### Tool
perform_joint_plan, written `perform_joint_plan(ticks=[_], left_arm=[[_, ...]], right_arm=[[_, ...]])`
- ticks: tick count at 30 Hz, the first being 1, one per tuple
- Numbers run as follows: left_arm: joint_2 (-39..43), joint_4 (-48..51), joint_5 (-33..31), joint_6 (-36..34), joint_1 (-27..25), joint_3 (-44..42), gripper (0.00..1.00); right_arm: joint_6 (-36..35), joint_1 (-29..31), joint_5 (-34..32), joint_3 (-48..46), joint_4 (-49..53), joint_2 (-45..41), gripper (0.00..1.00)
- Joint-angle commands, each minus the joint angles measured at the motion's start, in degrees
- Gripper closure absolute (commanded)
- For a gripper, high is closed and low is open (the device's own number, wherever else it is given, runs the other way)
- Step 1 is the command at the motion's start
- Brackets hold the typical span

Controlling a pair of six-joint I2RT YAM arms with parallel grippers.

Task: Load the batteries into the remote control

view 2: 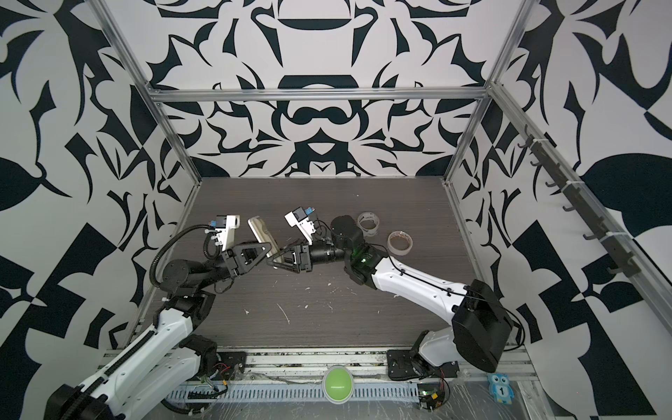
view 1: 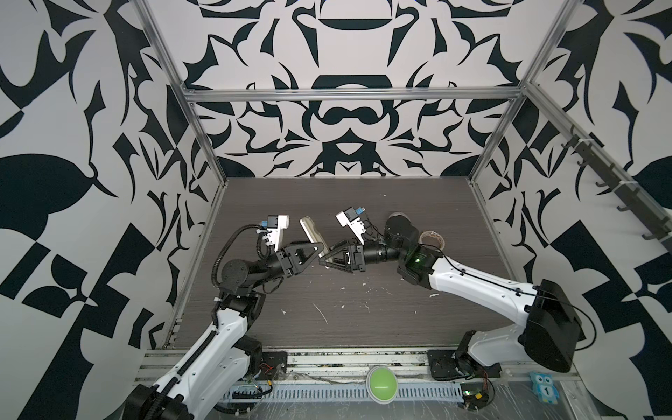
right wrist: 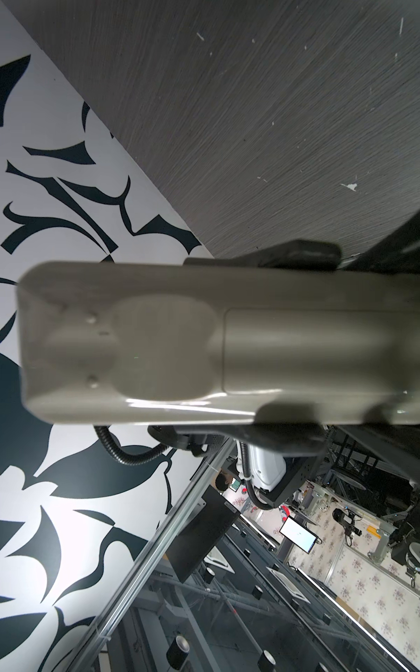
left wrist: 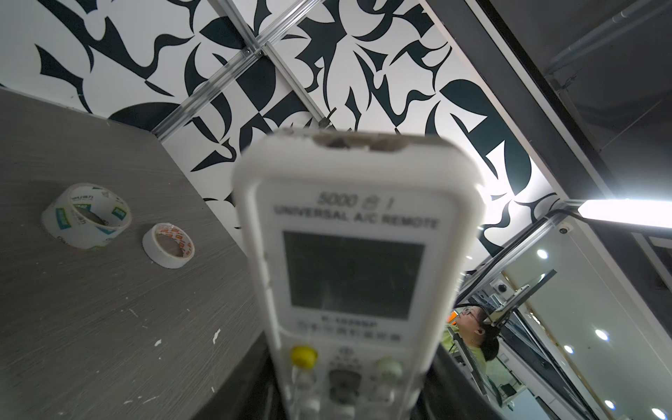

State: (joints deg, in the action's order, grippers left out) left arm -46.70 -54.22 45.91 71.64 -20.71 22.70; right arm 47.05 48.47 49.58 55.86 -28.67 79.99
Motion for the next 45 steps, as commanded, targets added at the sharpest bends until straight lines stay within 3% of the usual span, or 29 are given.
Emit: perform_joint_plan(ticks=[1, 5, 6, 8, 11, 18, 21, 26, 29, 35, 45], left_arm=[[-0.09, -2.48, -0.13, -0.19, -0.21, 2.95, 0.58], [0.12, -1.97, -0.58, -0.27, -0.29, 3.23, 0.76], [0.20, -1.82, -0.67, -0.27, -0.24, 3.30, 0.79], [0.28, -1.37, -0.74, -0.23, -0.29, 3.42, 0.83], [1.10, 0.16, -1.16, -0.27, -0.23, 3.53, 0.86], [3.44, 7.90, -3.54, -4.37, -0.23, 3.11, 0.89], [4.43, 16.81, -5.28, -8.02, -0.29, 4.82, 0.91], [7.23, 54.34, -17.22, -26.14, -0.30, 14.21, 0.92], [6.19, 65.15, -21.61, -30.76, -0.22, 18.11, 0.93], [2.53, 75.25, -25.91, -31.93, -0.23, 21.61, 0.93], [-5.92, 82.10, -29.46, -27.98, -1.10, 22.04, 0.93]], right_arm=[[0.08, 0.12, 1.51, 0.66, -3.01, -0.36, 1.00], [-0.20, 0.09, 1.60, 1.01, -2.53, -0.31, 0.97], [-0.18, 0.09, 1.46, 1.05, -2.31, -0.27, 0.89], [-1.23, 0.13, 0.35, 1.32, -0.43, -0.62, 0.56], [-4.92, 0.12, -3.14, 1.81, 5.75, -2.03, 0.27], [-14.34, 0.16, -14.60, 4.42, 24.56, -5.90, 0.04], [-17.65, 0.07, -18.65, 4.24, 29.19, -8.64, 0.01], [-23.62, 0.17, -26.76, 3.80, 38.99, -13.14, 0.01], [-27.21, 0.16, -34.98, 3.90, 45.28, -14.90, 0.01], [-29.53, 0.15, -47.11, 1.75, 50.42, -18.52, 0.01], [-30.33, 0.20, -59.66, -1.10, 52.86, -18.37, 0.01]])
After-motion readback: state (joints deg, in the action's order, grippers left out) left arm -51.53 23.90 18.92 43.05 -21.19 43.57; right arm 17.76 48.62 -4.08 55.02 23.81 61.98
